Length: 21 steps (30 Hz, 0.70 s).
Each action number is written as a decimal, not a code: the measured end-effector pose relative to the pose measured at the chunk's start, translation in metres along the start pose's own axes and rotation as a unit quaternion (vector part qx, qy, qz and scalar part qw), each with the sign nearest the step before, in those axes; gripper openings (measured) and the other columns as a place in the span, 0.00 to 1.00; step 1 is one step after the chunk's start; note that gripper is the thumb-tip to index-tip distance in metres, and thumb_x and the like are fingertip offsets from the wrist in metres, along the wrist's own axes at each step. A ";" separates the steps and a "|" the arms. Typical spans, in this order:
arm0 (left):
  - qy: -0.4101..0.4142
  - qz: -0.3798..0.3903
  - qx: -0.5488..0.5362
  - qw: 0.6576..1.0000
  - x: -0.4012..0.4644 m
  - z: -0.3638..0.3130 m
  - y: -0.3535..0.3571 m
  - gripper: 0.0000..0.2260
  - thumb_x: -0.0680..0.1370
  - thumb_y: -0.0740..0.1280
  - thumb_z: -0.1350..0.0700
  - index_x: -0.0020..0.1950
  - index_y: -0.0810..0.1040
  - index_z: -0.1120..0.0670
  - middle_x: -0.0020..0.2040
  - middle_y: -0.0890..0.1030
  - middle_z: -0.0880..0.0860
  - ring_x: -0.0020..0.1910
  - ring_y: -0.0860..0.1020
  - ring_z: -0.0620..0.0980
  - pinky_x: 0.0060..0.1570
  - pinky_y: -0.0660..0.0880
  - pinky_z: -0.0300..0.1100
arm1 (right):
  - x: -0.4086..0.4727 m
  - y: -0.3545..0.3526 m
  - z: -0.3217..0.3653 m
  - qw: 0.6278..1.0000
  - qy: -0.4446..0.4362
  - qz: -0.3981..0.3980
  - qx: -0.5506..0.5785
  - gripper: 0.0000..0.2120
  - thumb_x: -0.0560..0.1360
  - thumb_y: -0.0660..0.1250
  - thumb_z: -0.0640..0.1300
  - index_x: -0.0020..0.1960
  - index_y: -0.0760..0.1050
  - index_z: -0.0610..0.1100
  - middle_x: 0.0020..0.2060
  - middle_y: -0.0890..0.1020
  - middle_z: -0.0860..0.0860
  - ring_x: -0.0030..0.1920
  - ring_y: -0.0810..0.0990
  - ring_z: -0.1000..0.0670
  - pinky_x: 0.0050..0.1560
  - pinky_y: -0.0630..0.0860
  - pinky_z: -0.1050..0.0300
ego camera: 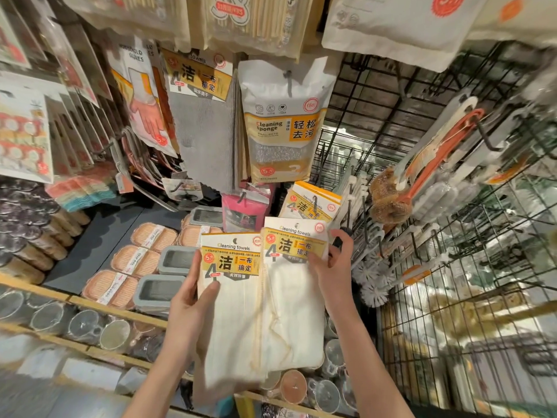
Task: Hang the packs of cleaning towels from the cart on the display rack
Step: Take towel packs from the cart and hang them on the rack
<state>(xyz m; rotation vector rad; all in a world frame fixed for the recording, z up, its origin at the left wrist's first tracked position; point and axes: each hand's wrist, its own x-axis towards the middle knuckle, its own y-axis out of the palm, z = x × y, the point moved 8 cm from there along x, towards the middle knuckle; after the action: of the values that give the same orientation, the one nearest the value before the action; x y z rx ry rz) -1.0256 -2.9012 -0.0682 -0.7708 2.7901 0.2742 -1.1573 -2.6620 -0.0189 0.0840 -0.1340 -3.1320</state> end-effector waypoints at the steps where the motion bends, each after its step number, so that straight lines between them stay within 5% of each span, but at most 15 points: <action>1: 0.002 0.002 0.000 1.000 0.000 0.000 0.000 0.29 0.78 0.67 0.61 0.71 0.66 0.33 0.57 0.80 0.34 0.52 0.78 0.30 0.42 0.74 0.25 | 0.004 -0.001 0.002 1.000 -0.008 0.000 -0.006 0.24 0.74 0.62 0.27 0.56 0.66 0.55 0.59 0.76 0.39 0.54 0.78 0.43 0.39 0.75 0.65; 7: 0.008 -0.003 0.008 1.000 0.005 0.002 -0.012 0.28 0.78 0.67 0.59 0.68 0.67 0.29 0.60 0.79 0.34 0.59 0.75 0.32 0.56 0.69 0.35 | 0.033 -0.015 0.004 0.999 -0.027 -0.035 -0.020 0.19 0.74 0.63 0.26 0.60 0.70 0.44 0.64 0.73 0.43 0.63 0.74 0.45 0.52 0.75 0.54; 11: -0.001 -0.006 0.006 1.000 0.006 0.007 -0.018 0.28 0.78 0.66 0.60 0.62 0.69 0.25 0.56 0.81 0.34 0.53 0.79 0.32 0.50 0.72 0.37 | 0.048 -0.016 0.000 0.999 -0.025 -0.047 -0.004 0.18 0.73 0.61 0.24 0.58 0.70 0.41 0.59 0.73 0.52 0.57 0.75 0.53 0.45 0.77 0.65; 14: -0.008 -0.007 -0.009 1.000 0.008 0.012 -0.020 0.29 0.78 0.65 0.62 0.63 0.70 0.26 0.58 0.81 0.37 0.54 0.81 0.39 0.51 0.75 0.41 | 0.052 -0.012 -0.009 0.998 -0.025 -0.040 -0.032 0.19 0.72 0.58 0.21 0.54 0.69 0.41 0.56 0.72 0.56 0.55 0.75 0.57 0.47 0.75 0.62; 18: -0.005 -0.013 -0.009 1.000 0.008 0.011 -0.020 0.29 0.78 0.66 0.62 0.62 0.70 0.26 0.56 0.81 0.34 0.51 0.81 0.35 0.43 0.78 0.33 | 0.054 -0.012 -0.020 0.997 -0.019 -0.047 -0.065 0.19 0.73 0.58 0.21 0.53 0.69 0.43 0.55 0.71 0.62 0.51 0.73 0.72 0.41 0.72 0.73; 21: -0.005 -0.013 -0.008 1.000 0.009 0.008 -0.018 0.29 0.78 0.66 0.61 0.64 0.68 0.26 0.55 0.80 0.31 0.51 0.80 0.32 0.41 0.77 0.30 | 0.058 -0.020 -0.026 0.996 -0.008 -0.070 -0.063 0.17 0.72 0.59 0.22 0.54 0.70 0.40 0.54 0.71 0.61 0.50 0.72 0.72 0.39 0.70 0.77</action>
<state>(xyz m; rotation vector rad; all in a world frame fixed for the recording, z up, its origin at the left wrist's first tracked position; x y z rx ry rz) -1.0217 -2.9190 -0.0801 -0.8057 2.7703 0.2941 -1.2140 -2.6452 -0.0500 0.0689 0.0714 -3.2718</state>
